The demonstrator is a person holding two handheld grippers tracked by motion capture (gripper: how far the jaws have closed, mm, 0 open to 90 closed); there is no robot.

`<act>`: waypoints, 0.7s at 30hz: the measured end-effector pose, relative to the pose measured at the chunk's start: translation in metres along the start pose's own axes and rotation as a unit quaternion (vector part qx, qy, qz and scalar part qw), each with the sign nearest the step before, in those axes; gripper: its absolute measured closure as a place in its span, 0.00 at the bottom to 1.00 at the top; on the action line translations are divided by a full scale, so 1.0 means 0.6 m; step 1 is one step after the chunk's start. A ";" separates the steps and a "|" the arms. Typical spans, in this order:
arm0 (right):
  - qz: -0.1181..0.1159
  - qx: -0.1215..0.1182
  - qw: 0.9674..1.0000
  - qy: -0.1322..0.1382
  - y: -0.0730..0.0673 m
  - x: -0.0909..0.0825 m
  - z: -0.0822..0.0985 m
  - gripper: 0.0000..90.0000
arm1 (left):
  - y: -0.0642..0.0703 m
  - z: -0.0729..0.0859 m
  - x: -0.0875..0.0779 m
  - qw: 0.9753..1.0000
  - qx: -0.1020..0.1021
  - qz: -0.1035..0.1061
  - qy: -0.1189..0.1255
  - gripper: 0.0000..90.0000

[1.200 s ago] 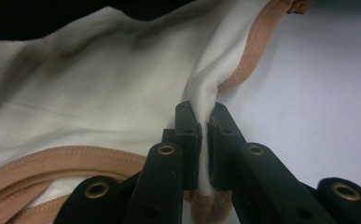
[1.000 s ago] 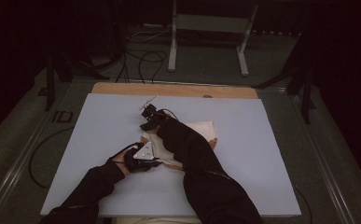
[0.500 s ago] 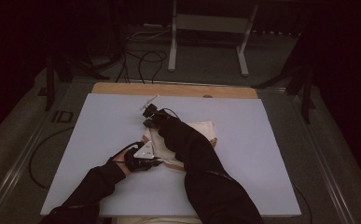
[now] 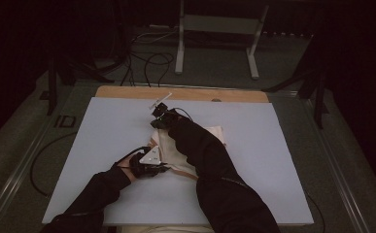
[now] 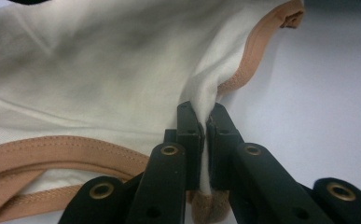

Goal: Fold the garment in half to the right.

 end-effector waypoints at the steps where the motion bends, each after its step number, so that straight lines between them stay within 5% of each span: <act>1: -0.001 -0.001 1.000 0.002 0.000 -0.005 0.000 0.98 | 0.001 -0.003 0.000 1.000 0.003 0.001 -0.002 0.97; 21: 0.001 0.001 0.999 0.037 0.015 -0.081 0.000 0.98 | -0.005 -0.043 -0.006 0.999 0.030 0.023 -0.021 0.97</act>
Point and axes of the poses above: each handheld gripper's, and its own axes: x roughly forward along the jaws, z roughly out of its underside, y roughly to its right, the point moved 7 cm from there along x, roughly forward along the jaws, and after that the axes turned 9 degrees about x, right-handed, at the moved point
